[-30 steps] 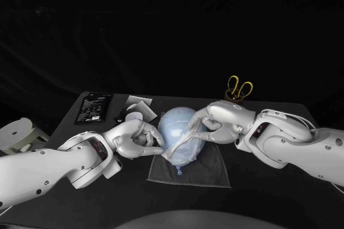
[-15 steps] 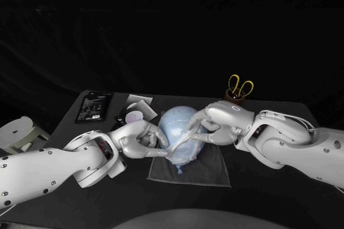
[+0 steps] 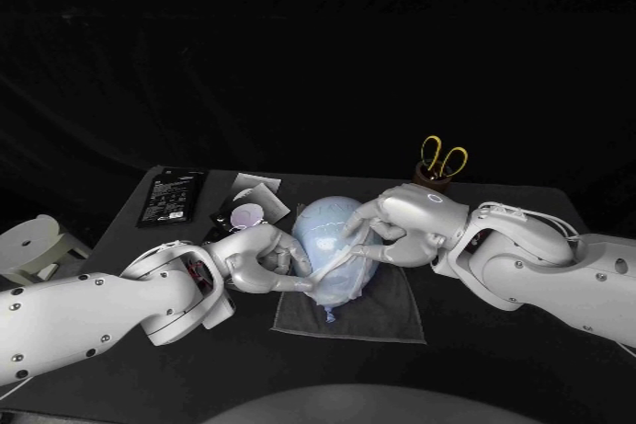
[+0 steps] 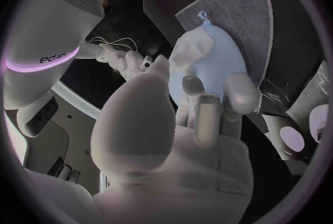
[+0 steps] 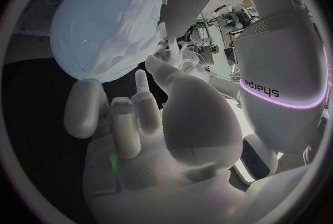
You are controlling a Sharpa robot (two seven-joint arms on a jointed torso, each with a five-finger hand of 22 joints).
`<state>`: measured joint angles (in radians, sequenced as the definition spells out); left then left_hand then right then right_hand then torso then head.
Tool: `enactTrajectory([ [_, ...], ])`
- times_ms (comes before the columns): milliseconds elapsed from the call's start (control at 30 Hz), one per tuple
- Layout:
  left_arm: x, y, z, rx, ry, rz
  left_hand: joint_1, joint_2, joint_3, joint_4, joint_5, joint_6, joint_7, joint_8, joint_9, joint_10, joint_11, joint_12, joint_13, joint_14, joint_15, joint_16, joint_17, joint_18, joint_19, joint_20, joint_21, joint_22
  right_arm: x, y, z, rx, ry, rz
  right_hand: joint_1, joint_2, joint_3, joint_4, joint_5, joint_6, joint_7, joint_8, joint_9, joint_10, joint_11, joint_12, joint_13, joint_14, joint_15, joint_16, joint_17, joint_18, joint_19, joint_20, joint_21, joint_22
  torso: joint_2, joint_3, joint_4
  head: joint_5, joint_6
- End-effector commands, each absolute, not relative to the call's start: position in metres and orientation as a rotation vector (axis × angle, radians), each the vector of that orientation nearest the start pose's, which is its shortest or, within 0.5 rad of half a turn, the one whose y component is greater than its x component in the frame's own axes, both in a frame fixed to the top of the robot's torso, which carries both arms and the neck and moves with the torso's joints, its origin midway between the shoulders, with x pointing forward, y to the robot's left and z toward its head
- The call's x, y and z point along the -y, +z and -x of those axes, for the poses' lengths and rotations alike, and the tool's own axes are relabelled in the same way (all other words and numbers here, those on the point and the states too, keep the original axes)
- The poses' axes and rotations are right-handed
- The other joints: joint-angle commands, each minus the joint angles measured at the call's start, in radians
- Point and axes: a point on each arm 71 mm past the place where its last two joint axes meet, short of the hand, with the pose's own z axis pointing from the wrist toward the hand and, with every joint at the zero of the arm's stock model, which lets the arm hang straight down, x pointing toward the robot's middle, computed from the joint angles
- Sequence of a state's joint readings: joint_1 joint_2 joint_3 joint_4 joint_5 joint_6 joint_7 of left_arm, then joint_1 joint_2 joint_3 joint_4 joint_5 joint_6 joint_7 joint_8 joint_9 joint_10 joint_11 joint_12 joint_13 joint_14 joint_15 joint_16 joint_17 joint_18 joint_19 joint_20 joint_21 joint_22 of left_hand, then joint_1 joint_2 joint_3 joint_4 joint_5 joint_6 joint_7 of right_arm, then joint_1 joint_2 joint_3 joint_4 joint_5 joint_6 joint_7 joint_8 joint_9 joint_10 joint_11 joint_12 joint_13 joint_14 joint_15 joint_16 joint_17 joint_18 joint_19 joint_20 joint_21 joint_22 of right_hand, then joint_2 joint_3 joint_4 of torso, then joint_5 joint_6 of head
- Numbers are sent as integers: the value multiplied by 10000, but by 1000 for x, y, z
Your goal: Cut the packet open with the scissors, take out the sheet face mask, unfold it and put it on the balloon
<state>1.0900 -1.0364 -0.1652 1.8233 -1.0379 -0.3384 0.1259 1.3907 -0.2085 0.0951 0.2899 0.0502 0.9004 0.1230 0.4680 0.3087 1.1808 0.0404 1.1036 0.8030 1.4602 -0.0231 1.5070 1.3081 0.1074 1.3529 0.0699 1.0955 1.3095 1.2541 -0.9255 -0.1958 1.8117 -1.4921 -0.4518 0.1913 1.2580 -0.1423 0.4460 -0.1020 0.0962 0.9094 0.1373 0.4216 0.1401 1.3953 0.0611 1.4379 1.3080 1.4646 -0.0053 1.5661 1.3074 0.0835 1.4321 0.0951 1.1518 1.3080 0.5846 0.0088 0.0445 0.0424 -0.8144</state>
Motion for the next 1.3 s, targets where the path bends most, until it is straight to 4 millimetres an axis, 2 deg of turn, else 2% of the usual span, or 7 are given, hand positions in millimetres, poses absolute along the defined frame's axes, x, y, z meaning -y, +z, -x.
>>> enactTrajectory([
  [33,-197,-244,-375,-19175,-11177,1247,25,159,-99,-12,-13,81,-32,8,7,93,5,93,132,487,-6,54,504,-71,66,3,77,261,146,-175,-394,-14683,10614,4909,-11,-88,-8,24,-58,3,69,-34,-8,38,4,4,111,1062,-34,47,2634,-75,16,-24,-16,1619,2,-5,2,-12,-7],
  [100,-196,-244,-375,-19164,-11205,1237,67,196,-125,-18,-12,110,-41,20,12,129,-4,141,199,492,-13,57,520,-76,76,-1,104,276,147,-175,-394,-14701,10600,4903,-12,-88,-8,26,-58,4,70,-36,-9,43,5,8,119,1062,-33,47,2634,-75,16,-23,-16,1619,1,-4,6,-11,-11],
  [433,-195,-241,-375,-18838,-11525,1358,974,718,52,-151,-6,555,-214,222,78,404,-162,495,740,557,-138,103,707,-93,122,-87,245,361,147,-178,-397,-14945,10463,4852,-6,-56,11,43,-50,65,72,-36,-7,48,12,5,127,1062,-21,47,2634,-76,12,-15,-19,1617,2,-2,9,-44,-4],
  [700,-195,-239,-374,-18656,-11734,1447,1046,705,54,-112,-6,569,-216,223,71,436,-171,546,828,562,-158,104,722,-96,123,-112,260,372,148,-181,-401,-15107,10230,4647,-137,-64,-27,157,-96,-7,121,-168,-53,19,53,-32,96,1056,12,41,2611,-61,-24,9,-102,1593,1,-3,10,-72,40],
  [833,-195,-238,-374,-18557,-11822,1553,981,691,14,-39,-6,547,-199,208,61,431,-157,552,840,565,-151,106,734,-98,120,-118,262,375,149,-180,-403,-15151,10254,4193,-686,-79,-299,669,-109,-266,204,-503,-160,46,138,-36,148,1060,91,44,2624,-58,-43,79,-116,1584,4,-2,12,-72,44],
  [967,-197,-237,-374,-18398,-11900,1725,840,680,-69,10,-8,526,-182,197,52,451,-140,597,908,566,-137,104,737,-101,116,-115,267,381,149,-179,-404,-15108,10334,3775,-959,-61,-500,1045,-24,-258,210,-631,-177,65,150,-34,195,1062,104,47,2634,-51,-52,106,-113,1581,2,-2,12,-73,40],
  [1300,-206,-232,-374,-17823,-11990,2362,730,693,-135,13,-8,504,-169,194,48,494,-127,676,1010,537,-126,73,637,-73,51,-109,136,320,149,-178,-407,-15110,10504,3009,-1029,13,-571,1282,135,-191,220,-692,-172,139,159,16,316,1062,112,47,2634,-55,-40,116,-67,1589,1,-3,12,-84,53],
])
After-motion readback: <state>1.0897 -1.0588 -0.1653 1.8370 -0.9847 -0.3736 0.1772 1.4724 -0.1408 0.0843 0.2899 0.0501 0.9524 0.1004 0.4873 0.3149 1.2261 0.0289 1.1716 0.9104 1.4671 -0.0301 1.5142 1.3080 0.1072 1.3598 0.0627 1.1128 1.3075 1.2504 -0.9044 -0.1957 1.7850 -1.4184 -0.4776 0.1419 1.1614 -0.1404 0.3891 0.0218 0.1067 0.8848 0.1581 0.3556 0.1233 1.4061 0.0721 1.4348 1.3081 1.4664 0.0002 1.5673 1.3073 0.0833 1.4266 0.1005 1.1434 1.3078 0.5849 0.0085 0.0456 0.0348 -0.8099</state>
